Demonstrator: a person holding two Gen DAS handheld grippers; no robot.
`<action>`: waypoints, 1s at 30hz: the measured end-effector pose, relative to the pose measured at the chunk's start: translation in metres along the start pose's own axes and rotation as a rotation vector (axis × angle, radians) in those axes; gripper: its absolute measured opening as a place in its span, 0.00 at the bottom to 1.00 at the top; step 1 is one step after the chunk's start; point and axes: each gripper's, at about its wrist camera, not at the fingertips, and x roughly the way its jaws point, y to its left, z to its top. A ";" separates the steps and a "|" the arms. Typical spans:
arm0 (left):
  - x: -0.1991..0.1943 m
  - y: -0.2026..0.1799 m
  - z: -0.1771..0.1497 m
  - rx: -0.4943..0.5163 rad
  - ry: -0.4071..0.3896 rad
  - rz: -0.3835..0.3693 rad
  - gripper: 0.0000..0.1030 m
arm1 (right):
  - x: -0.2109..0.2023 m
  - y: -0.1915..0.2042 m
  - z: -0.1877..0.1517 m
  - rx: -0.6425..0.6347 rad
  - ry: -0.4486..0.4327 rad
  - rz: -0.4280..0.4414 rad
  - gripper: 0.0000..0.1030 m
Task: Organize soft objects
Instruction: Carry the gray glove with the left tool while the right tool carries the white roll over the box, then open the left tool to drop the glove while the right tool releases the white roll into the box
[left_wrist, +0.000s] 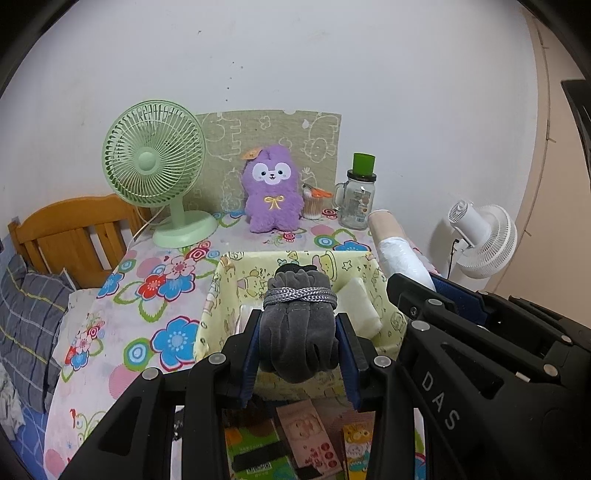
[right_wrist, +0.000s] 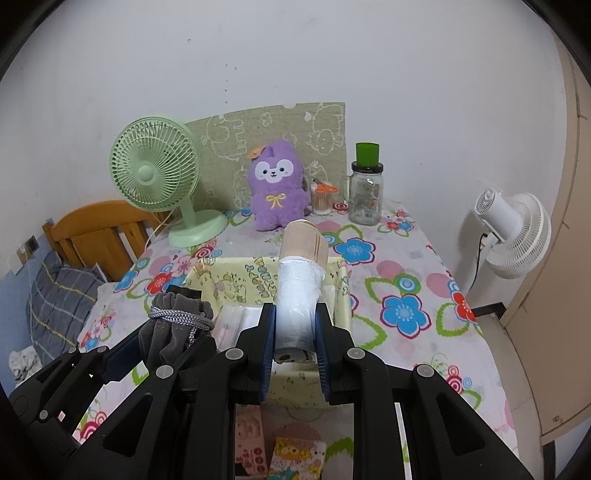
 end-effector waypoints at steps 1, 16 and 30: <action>0.001 0.000 0.001 0.000 0.000 0.000 0.37 | 0.001 0.000 0.000 0.000 0.001 0.001 0.23; 0.032 0.009 0.019 0.025 0.009 0.003 0.37 | 0.043 0.003 0.023 -0.012 0.012 0.020 0.23; 0.070 0.015 0.019 0.017 0.071 -0.012 0.61 | 0.083 0.001 0.021 -0.011 0.081 0.045 0.22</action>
